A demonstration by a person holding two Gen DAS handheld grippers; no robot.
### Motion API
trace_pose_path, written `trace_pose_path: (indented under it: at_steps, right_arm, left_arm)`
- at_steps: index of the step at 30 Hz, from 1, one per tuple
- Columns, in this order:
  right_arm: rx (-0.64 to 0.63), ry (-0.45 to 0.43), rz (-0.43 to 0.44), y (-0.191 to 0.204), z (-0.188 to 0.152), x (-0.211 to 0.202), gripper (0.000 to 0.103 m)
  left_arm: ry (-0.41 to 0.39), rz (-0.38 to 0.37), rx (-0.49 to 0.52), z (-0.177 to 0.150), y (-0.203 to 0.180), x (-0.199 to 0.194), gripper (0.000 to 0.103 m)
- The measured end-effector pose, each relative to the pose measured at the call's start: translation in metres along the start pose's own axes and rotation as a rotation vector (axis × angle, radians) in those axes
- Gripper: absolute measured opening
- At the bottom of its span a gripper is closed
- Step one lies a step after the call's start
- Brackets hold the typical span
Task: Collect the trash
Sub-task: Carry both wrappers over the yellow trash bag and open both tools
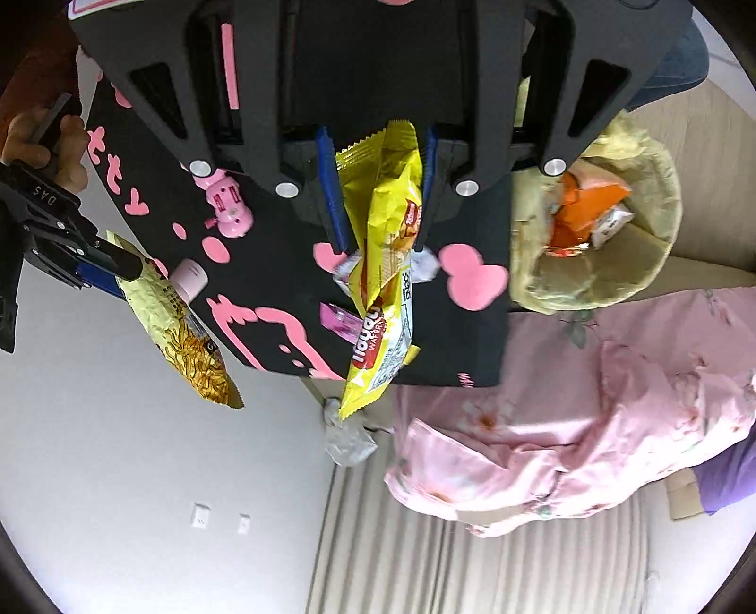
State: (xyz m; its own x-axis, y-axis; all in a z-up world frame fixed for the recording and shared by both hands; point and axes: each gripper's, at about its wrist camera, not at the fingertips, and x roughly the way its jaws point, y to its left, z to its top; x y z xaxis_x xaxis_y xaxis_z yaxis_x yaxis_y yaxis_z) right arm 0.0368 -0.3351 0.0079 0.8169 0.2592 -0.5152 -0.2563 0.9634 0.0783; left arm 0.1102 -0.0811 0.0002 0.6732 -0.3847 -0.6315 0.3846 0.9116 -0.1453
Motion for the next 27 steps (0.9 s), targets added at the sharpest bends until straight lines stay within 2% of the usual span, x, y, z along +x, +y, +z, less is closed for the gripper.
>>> trace_pose_path:
  at_steps: [7, 12, 18, 27]
  right_arm:
    - [-0.103, 0.024, 0.075, 0.057, 0.030, 0.023, 0.037]
    - [-0.178, 0.061, 0.148, 0.098, 0.048, 0.053, 0.037]
    - [-0.219, 0.133, 0.291, 0.144, 0.074, 0.123, 0.037]
    - [-0.211, 0.237, 0.430, 0.185, 0.086, 0.230, 0.037]
  left_arm:
    - [-0.029, 0.034, -0.092, -0.011, 0.054, -0.019, 0.026]
    - [-0.027, 0.104, -0.217, -0.028, 0.119, -0.026, 0.026]
    - [0.012, 0.164, -0.345, -0.049, 0.178, -0.015, 0.026]
    - [0.042, 0.117, -0.380, -0.043, 0.210, 0.025, 0.026]
